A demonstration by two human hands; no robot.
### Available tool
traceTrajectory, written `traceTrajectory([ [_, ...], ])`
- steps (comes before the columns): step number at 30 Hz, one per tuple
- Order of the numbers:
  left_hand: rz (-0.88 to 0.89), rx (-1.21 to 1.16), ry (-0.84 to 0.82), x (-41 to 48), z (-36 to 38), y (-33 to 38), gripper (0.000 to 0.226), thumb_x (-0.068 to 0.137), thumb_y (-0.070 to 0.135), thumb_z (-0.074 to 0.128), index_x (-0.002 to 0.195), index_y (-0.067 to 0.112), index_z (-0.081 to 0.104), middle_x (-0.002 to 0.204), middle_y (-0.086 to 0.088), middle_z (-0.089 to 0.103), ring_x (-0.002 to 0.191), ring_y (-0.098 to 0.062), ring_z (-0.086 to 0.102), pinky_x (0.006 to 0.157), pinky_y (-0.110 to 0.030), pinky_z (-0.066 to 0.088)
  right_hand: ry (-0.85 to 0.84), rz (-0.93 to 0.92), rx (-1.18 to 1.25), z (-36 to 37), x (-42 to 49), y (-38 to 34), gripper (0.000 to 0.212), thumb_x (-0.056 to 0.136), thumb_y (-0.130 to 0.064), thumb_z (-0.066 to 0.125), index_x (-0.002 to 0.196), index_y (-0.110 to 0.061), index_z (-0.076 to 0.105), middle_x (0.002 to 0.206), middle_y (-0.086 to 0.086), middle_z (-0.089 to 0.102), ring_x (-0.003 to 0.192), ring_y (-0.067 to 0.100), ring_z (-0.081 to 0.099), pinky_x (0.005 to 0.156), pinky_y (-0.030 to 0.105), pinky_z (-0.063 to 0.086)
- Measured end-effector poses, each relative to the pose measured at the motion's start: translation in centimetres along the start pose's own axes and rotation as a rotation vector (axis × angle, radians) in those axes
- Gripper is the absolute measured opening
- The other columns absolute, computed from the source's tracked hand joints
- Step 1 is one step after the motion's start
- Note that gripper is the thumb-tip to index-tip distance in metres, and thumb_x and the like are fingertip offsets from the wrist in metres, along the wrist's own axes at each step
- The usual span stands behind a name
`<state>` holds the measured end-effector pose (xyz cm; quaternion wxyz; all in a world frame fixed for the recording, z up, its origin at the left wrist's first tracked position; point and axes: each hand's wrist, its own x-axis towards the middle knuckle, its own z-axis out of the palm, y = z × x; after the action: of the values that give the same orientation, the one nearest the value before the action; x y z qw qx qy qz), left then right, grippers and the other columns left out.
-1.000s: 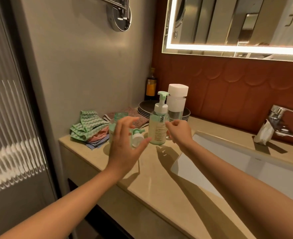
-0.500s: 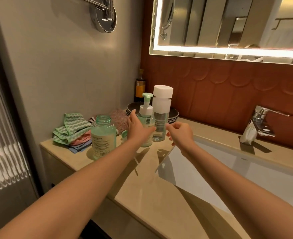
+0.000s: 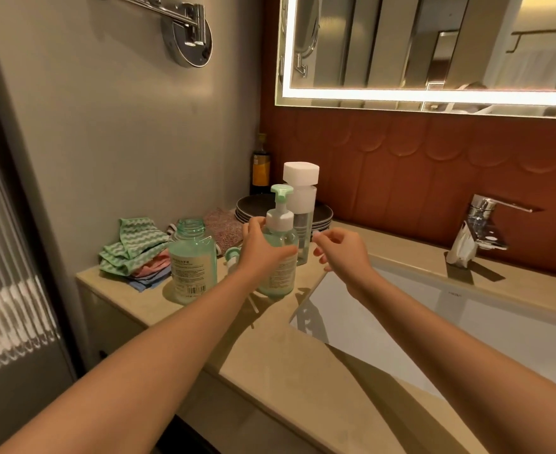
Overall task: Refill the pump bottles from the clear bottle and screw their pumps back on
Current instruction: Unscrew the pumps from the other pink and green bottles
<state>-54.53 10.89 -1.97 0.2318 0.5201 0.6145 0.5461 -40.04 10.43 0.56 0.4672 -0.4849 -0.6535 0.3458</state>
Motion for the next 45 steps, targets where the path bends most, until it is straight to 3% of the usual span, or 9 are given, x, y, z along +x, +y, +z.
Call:
traceTrajectory([
  [7,0.017,-0.132,-0.104,-5.4,-2.2,-0.5,0.071,0.07,0.017,0.079,0.125,0.027,0.034,0.128,0.001,0.047,0.118,-0.019,0.047,0.1,-0.046,0.041,-0.031,-0.223,-0.098,0.8,-1.6,-2.7,0.047,0.081,-0.047,0.064,0.112,-0.013,0.057,0.101,-0.003,0.059,0.089,0.01,0.056,0.068,0.02,0.048],
  [13,-0.025,-0.158,-0.117,-7.1,-2.5,-1.0,0.064,0.069,0.016,0.08,0.112,0.033,0.035,0.103,0.015,0.05,0.105,-0.011,0.048,0.084,-0.031,0.039,-0.074,-0.189,-0.231,2.9,-2.4,-4.6,0.068,0.066,-0.052,0.075,0.117,-0.012,0.054,0.108,-0.001,0.056,0.095,0.013,0.052,0.072,0.028,0.049],
  [17,-0.044,-0.102,-0.106,-7.5,-2.6,-1.6,0.065,0.069,0.012,0.079,0.113,0.033,0.035,0.107,0.011,0.051,0.106,-0.012,0.046,0.083,-0.031,0.039,-0.069,-0.181,-0.282,3.1,-2.8,-5.0,0.062,0.068,-0.043,0.077,0.116,-0.01,0.055,0.108,0.001,0.059,0.095,0.015,0.054,0.075,0.03,0.05],
  [21,-0.032,-0.026,-0.075,-7.7,-2.5,-1.6,0.071,0.068,0.014,0.08,0.123,0.027,0.037,0.114,0.007,0.051,0.113,-0.017,0.047,0.091,-0.036,0.044,-0.253,-0.115,-0.033,2.3,-3.2,-5.3,0.057,0.078,-0.016,0.071,0.129,-0.014,0.044,0.121,0.005,0.056,0.104,0.016,0.052,0.069,0.018,0.043],
  [25,-0.026,0.047,-0.056,-7.8,-2.4,-1.7,0.077,0.07,0.018,0.08,0.13,0.027,0.034,0.128,0.002,0.052,0.118,-0.02,0.048,0.094,-0.041,0.044,-0.228,-0.157,-0.08,2.3,-3.5,-5.3,0.066,0.073,-0.031,0.076,0.128,-0.018,0.043,0.112,-0.003,0.053,0.099,0.012,0.05,0.064,0.016,0.042],
  [28,-0.023,0.112,-0.044,-7.7,-2.5,-1.6,0.071,0.075,0.006,0.069,0.132,0.026,0.032,0.129,-0.001,0.051,0.121,-0.025,0.048,0.091,-0.042,0.047,-0.072,-0.215,-0.257,2.5,-3.4,-5.2,0.066,0.067,-0.042,0.079,0.118,-0.015,0.046,0.104,-0.004,0.052,0.097,0.015,0.052,0.076,0.03,0.051],
  [36,-0.008,0.19,-0.041,-7.7,-2.7,-1.6,0.08,0.065,0.028,0.083,0.127,0.026,0.034,0.125,-0.001,0.053,0.117,-0.023,0.05,0.095,-0.047,0.046,-0.188,-0.152,-0.035,2.3,-3.6,-4.5,0.065,0.078,-0.025,0.072,0.132,-0.018,0.038,0.111,-0.004,0.05,0.094,0.011,0.05,0.059,0.013,0.039],
  [41,-0.001,0.196,-0.035,-7.7,-2.8,-1.8,0.081,0.063,0.032,0.084,0.127,0.027,0.034,0.125,0.0,0.052,0.116,-0.022,0.05,0.094,-0.046,0.046,-0.03,-0.167,-0.16,2.8,-3.7,-4.5,0.063,0.068,-0.045,0.077,0.115,-0.015,0.049,0.104,-0.005,0.051,0.096,0.013,0.053,0.075,0.028,0.05],
  [45,0.001,0.225,-0.02,-7.6,-2.7,-1.9,0.076,0.064,0.032,0.083,0.123,0.028,0.035,0.123,0.001,0.054,0.115,-0.023,0.051,0.093,-0.046,0.046,-0.041,-0.152,-0.129,3.0,-3.6,-4.6,0.047,0.073,-0.033,0.076,0.11,-0.015,0.053,0.107,-0.001,0.056,0.098,0.015,0.055,0.074,0.027,0.047],
])
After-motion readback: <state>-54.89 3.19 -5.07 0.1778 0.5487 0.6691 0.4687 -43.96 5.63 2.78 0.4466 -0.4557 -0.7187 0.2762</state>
